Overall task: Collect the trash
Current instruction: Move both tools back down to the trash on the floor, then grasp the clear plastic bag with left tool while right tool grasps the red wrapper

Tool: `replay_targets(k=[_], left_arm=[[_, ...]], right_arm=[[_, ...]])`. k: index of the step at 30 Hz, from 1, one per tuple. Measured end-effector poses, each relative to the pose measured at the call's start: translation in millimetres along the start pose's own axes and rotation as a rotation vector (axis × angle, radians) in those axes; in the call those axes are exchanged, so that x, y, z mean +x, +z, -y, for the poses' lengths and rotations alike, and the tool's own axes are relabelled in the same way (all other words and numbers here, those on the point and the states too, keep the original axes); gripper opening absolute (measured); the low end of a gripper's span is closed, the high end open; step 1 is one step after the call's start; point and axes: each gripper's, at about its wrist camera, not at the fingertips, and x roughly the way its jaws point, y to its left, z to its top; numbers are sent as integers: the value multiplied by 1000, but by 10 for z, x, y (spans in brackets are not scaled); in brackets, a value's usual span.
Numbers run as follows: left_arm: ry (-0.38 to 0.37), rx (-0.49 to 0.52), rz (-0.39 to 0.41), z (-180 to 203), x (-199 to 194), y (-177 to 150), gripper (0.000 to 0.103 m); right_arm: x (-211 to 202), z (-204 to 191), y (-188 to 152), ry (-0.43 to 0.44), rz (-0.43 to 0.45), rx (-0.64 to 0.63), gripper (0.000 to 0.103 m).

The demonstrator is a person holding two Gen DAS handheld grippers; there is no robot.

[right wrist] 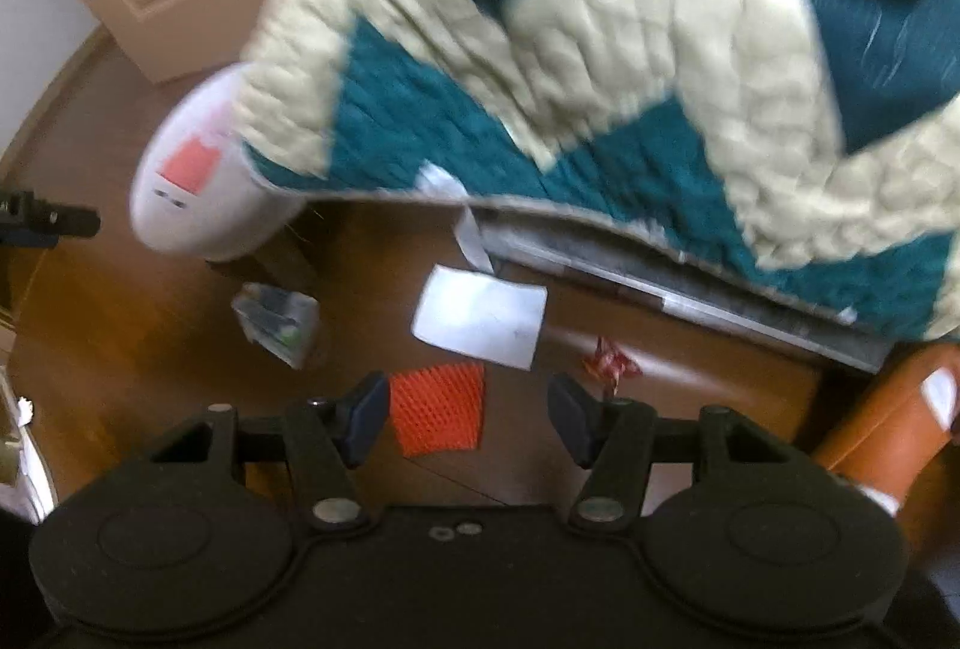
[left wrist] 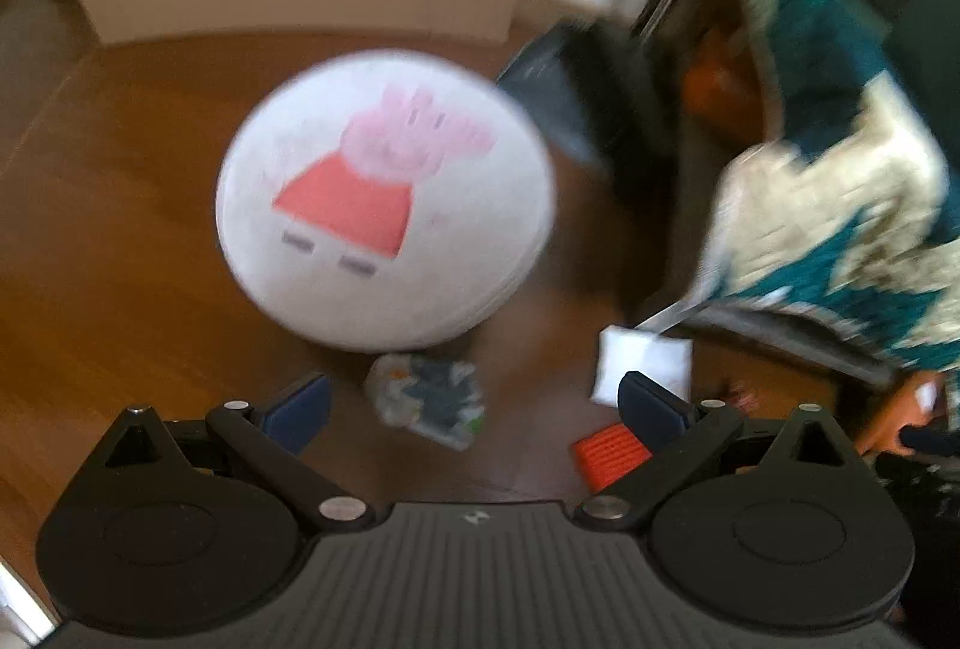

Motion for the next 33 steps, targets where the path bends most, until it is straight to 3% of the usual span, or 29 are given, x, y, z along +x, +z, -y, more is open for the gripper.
replay_targets(k=[7, 13, 16, 19, 27, 33], left_arm=[[27, -58, -123, -140, 1039, -73, 102], [100, -129, -124, -206, 1619, -230, 102], [106, -155, -128, -233, 1854, -283, 102], [101, -230, -144, -282, 2083, -325, 102], [86, -424, -161, -409, 2415, -379, 101], [123, -479, -194, -484, 2558, -434, 81]], right_arm=[[847, 256, 20, -108, -87, -60, 58], [1498, 381, -49, -181, -156, -197, 56], [1722, 461, -34, -186, -173, -183, 56], [1896, 596, -1, -207, -167, -105, 56], [2130, 1016, 52, -192, -102, 296, 57], [2327, 1133, -10, -249, -101, 468, 57]])
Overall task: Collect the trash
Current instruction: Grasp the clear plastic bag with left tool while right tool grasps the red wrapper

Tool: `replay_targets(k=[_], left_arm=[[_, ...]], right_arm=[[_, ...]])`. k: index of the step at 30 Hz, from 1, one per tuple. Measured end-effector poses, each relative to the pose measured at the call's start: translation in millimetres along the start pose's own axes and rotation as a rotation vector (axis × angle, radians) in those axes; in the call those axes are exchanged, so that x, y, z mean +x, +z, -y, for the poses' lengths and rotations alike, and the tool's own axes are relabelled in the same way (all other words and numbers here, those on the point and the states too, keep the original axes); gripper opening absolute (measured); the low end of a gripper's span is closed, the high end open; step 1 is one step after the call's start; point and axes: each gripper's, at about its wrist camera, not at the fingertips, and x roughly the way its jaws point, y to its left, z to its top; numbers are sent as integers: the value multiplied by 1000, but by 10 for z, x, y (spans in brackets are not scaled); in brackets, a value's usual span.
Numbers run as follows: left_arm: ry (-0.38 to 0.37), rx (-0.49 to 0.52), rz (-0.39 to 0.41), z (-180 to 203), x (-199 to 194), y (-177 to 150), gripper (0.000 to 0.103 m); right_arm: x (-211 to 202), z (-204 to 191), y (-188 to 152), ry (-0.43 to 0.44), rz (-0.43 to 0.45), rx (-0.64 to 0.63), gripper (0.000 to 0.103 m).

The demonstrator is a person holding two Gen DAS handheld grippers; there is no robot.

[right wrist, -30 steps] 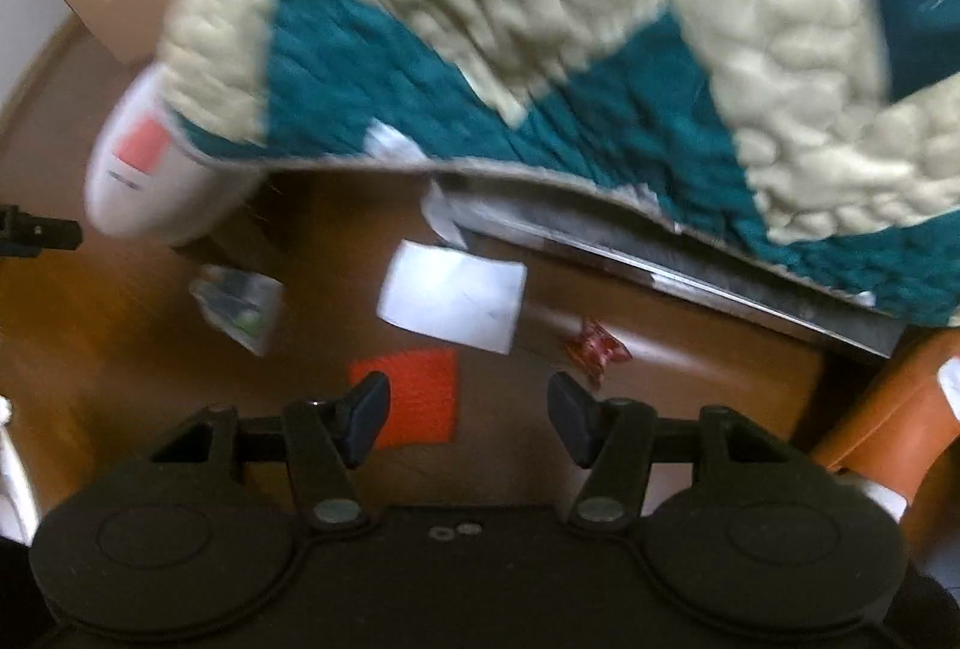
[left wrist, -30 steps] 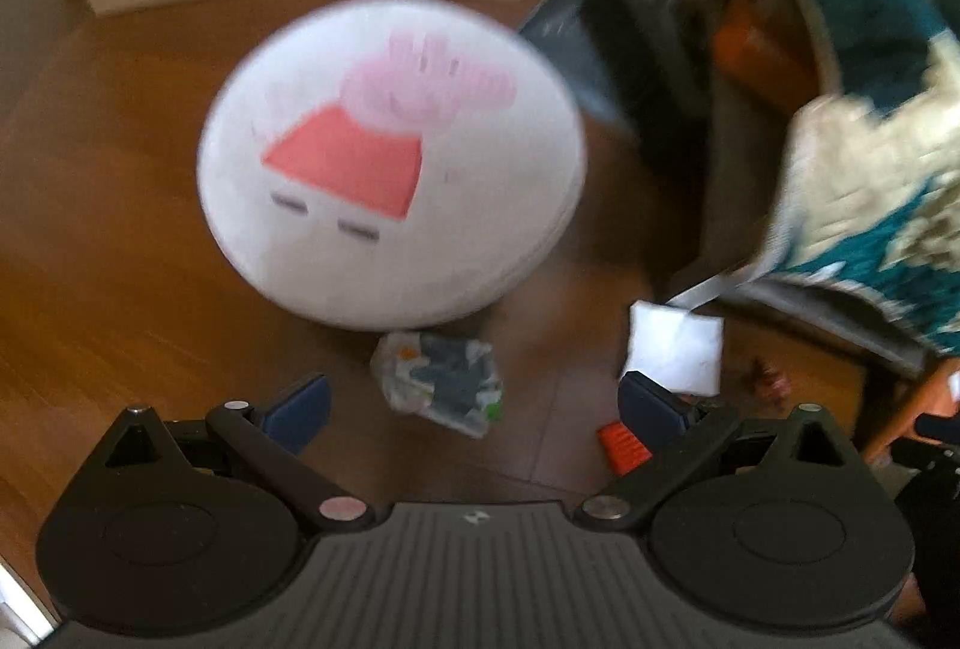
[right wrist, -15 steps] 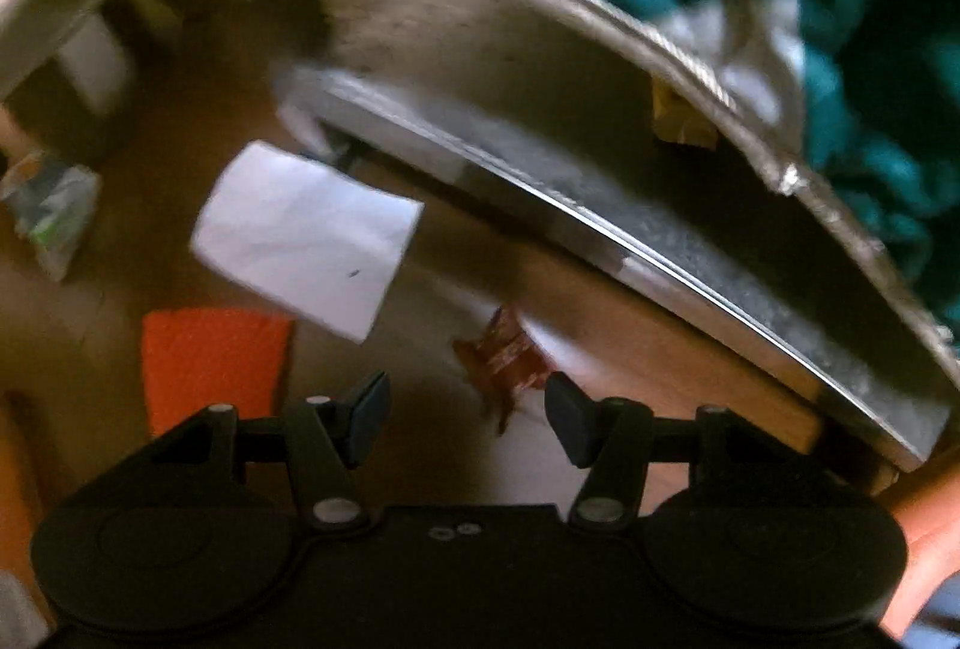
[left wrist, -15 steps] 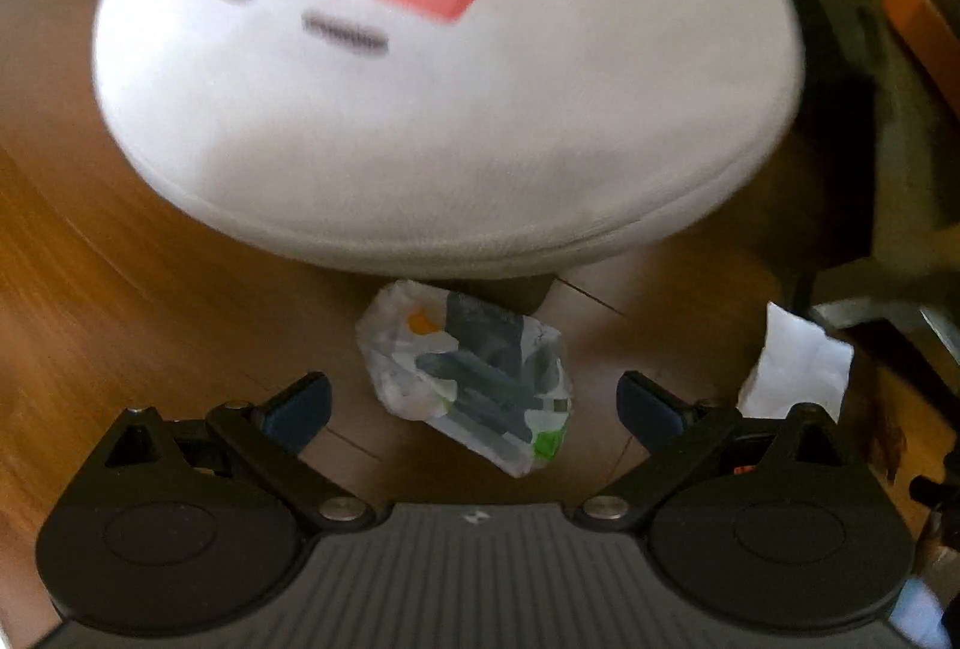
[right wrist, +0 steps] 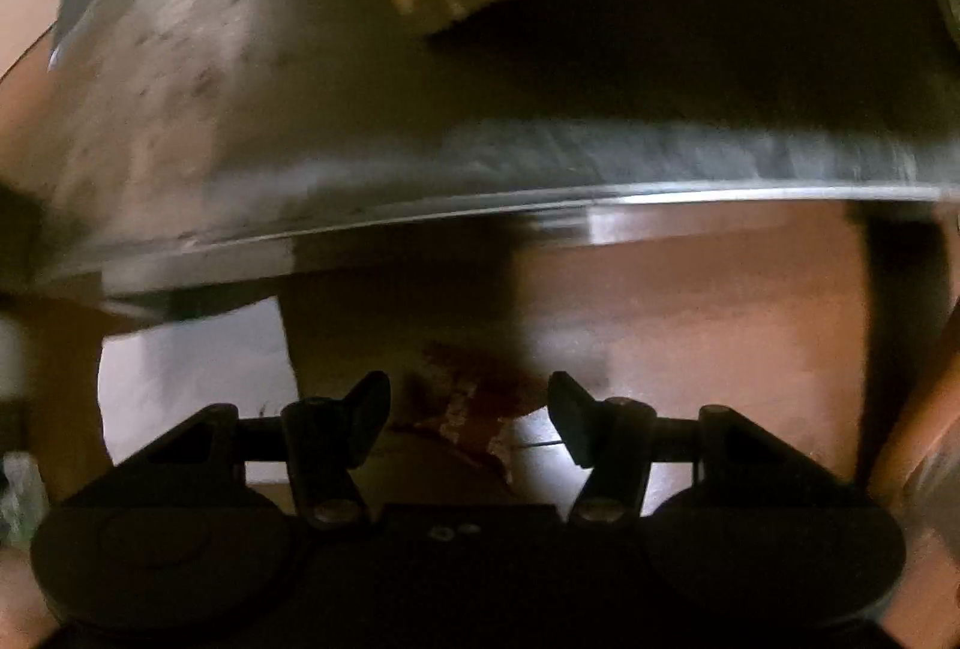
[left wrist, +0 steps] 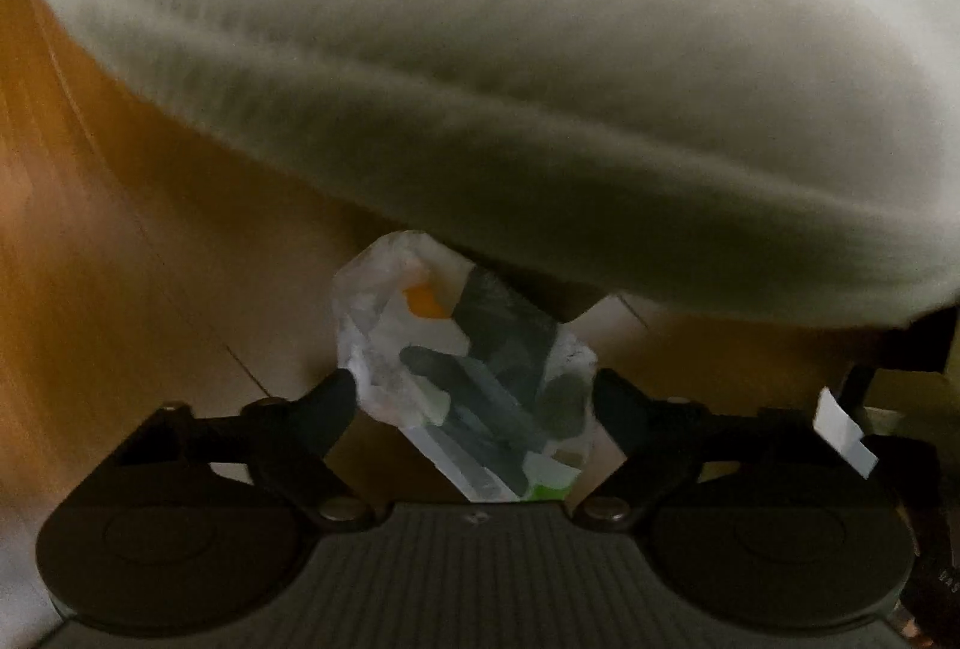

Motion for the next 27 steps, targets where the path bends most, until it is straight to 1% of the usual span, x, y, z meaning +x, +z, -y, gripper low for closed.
replay_targets(k=[2, 5, 7, 8, 9, 10, 11, 13, 14, 15, 16, 18, 22, 24, 27], left_arm=[[-11, -16, -10, -32, 38, 7, 79], [-11, -8, -18, -31, 77, 15, 69], [-16, 2, -24, -18, 89, 4, 60], [-25, 11, -26, -13, 90, -9, 58], [-26, 21, -28, -5, 93, -23, 56], [-21, 39, -30, 12, 97, -40, 53], [-17, 53, -29, 29, 98, -53, 49], [-20, 74, -28, 51, 94, -64, 38], [-23, 87, -28, 65, 91, -66, 36], [-25, 99, -27, 77, 88, -53, 33], [-28, 111, -26, 92, 78, -54, 28], [-39, 134, -34, 88, 83, -75, 23], [-51, 196, -50, 114, 4, -192, 17], [-52, 222, -52, 90, -56, -229, 17], [-58, 278, -42, 62, -250, -310, 17]], right_arm=[[49, 21, 12, 21, -12, 50, 56], [117, -6, 51, 34, -24, 69, 55], [119, 1, 70, 44, -26, 88, 54], [126, 3, 73, 27, -14, 109, 54], [141, 1, 70, 25, -23, 111, 52], [168, 17, 68, 25, -34, 104, 39], [177, 11, 53, 23, -41, 88, 37], [171, 1, 21, 21, -41, 63, 34], [172, -7, 15, 24, -43, 51, 33], [162, -15, 5, 24, -45, 36, 27], [182, -43, 8, 24, -47, 19, 25], [148, -57, -12, 21, -57, -12, 23], [-34, -67, -114, 54, -58, -49, 22], [-162, -65, -167, 71, -53, -64, 22], [-433, -69, -286, 90, -42, -90, 22]])
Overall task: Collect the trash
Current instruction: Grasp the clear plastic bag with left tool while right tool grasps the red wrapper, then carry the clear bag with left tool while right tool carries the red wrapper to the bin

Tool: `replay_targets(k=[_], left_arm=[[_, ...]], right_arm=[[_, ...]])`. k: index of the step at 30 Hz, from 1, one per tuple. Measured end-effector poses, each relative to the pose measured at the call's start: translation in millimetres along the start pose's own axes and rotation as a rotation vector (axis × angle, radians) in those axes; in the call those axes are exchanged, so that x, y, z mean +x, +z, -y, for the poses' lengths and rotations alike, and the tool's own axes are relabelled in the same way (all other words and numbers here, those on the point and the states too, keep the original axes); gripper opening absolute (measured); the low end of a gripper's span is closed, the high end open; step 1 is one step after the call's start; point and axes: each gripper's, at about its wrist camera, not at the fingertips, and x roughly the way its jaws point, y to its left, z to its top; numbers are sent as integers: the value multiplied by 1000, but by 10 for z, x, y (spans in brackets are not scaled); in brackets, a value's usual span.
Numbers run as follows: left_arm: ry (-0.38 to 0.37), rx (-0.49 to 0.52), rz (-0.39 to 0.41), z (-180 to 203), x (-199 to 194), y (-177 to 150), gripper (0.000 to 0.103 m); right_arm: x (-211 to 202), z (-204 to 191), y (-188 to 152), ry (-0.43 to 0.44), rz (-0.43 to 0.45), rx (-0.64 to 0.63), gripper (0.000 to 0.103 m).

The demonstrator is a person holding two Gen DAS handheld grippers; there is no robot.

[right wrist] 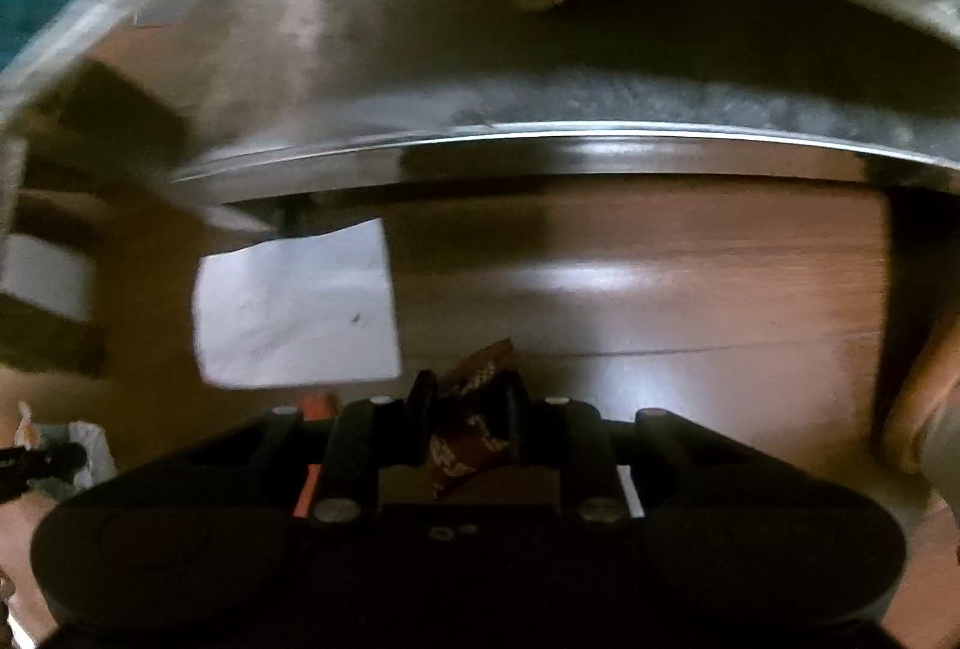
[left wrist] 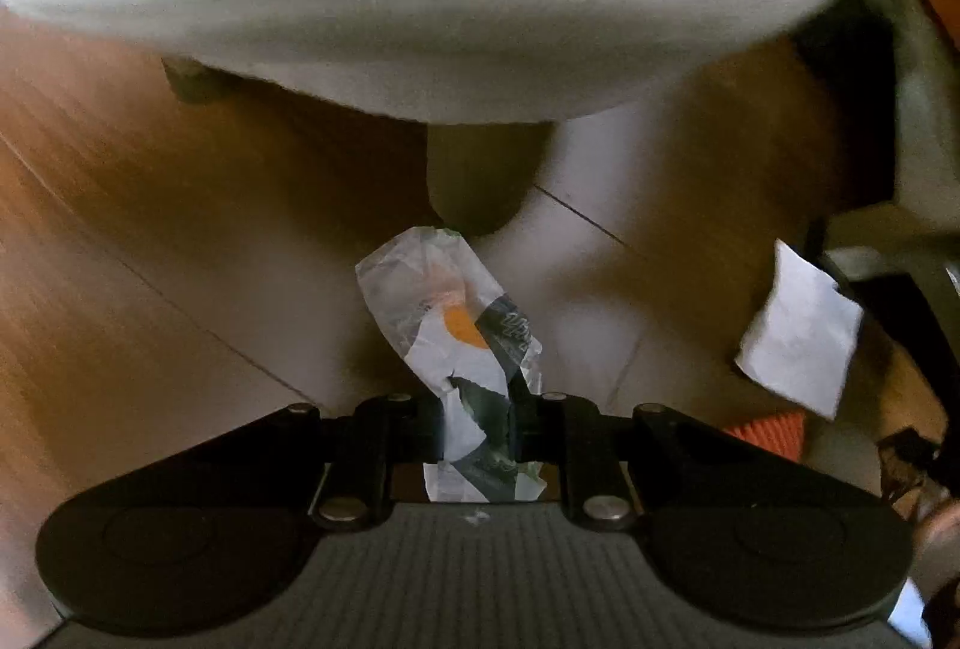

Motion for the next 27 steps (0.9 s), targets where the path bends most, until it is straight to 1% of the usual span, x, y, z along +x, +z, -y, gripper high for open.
replay_targets(k=[1, 3, 6, 8, 11, 13, 17, 18, 21, 25, 27], left_arm=[[1, 24, 7, 71, -82, -35, 17], [-13, 75, 20, 73, -309, -80, 17], [-35, 163, 66, 168, -706, -111, 17], [-59, 220, 106, 275, -996, -108, 17], [-72, 294, 198, 407, -1474, -132, 17], [-100, 327, 270, 475, -1905, -114, 17], [-129, 384, 395, 673, -2599, -135, 17], [-137, 391, 416, 733, -2707, -155, 17], [-172, 417, 492, 877, -3213, -215, 17], [-216, 453, 584, 1115, -3839, -422, 17], [-229, 474, 621, 1238, -4090, -511, 17]], right_arm=[[-95, -49, -2, 7, 7, -9, 22], [-353, -150, -43, 31, 28, -41, 22], [-814, -222, -100, 73, 74, -80, 22], [-1096, -294, -119, 101, 115, -118, 22], [-1576, -398, -192, 138, 180, -167, 22], [-1883, -470, -241, 157, 224, -190, 21], [-2529, -552, -351, 202, 313, -211, 21], [-2664, -557, -378, 212, 332, -216, 21], [-3128, -544, -431, 242, 397, -226, 21], [-3657, -545, -527, 274, 478, -242, 21], [-3949, -509, -594, 293, 520, -252, 21]])
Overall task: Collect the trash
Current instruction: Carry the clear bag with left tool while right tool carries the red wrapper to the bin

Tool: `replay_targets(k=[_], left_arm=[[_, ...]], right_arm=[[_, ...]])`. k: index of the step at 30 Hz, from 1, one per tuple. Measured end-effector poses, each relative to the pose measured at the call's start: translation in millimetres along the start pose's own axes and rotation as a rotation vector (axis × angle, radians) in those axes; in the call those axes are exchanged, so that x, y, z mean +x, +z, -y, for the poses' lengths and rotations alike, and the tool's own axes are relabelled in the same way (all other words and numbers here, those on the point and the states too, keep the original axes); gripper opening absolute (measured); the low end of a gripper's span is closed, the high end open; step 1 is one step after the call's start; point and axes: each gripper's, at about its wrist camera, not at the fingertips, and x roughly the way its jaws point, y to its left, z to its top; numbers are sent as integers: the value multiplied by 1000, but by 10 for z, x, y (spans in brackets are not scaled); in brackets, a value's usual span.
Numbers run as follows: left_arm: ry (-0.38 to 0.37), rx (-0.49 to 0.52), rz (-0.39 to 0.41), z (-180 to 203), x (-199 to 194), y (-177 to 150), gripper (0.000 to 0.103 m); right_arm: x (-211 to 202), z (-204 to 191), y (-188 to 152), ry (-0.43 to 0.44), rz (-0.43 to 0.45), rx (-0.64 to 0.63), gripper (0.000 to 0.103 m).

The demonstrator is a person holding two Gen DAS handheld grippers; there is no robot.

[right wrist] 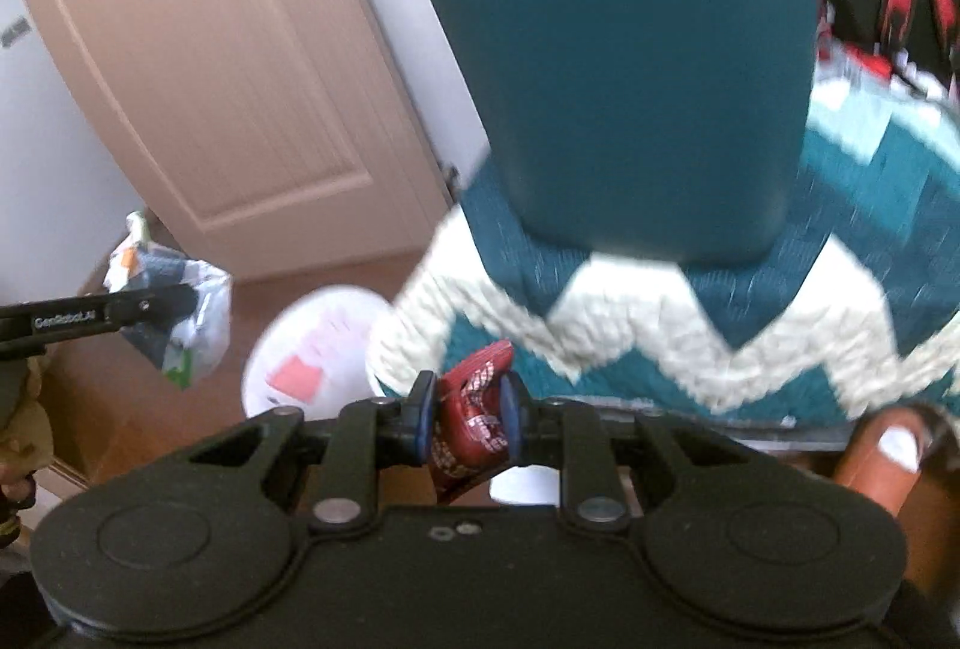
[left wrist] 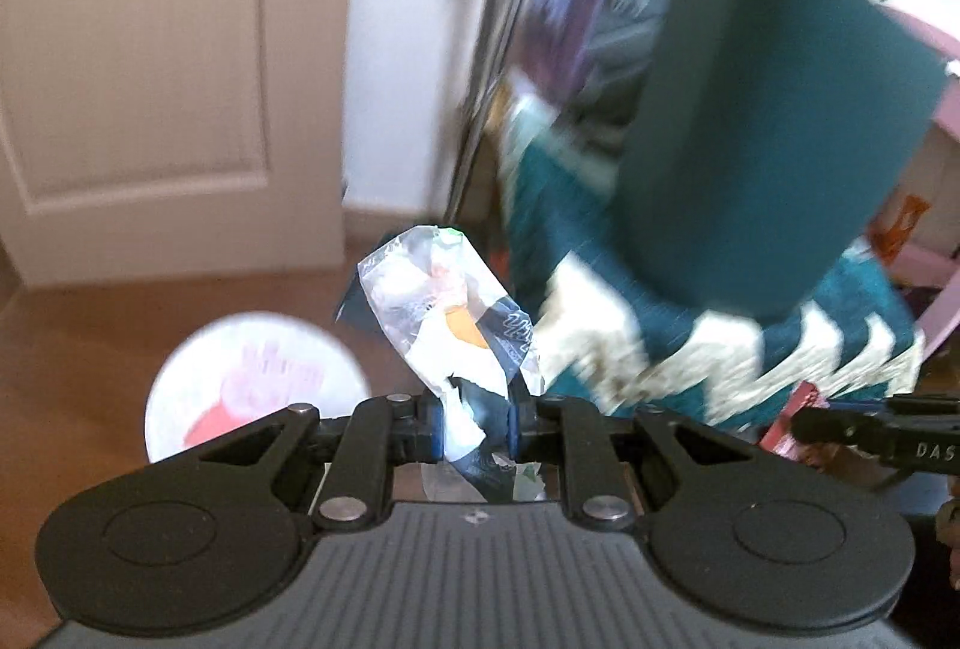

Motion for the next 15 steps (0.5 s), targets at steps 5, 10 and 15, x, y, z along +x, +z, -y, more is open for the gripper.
replay_targets(k=[5, 10, 15], left_arm=[[-26, 51, 78, 460, -539, 328, 17], [-48, 103, 149, 908, -948, 630, 17], [-82, 136, 218, 1305, -1268, 988, 17]], right_arm=[[-615, -40, 267, 38, 99, -17, 21], [-1180, -8, 594, 49, 208, -66, 21], [-1601, 59, 949, 49, 313, -103, 21]])
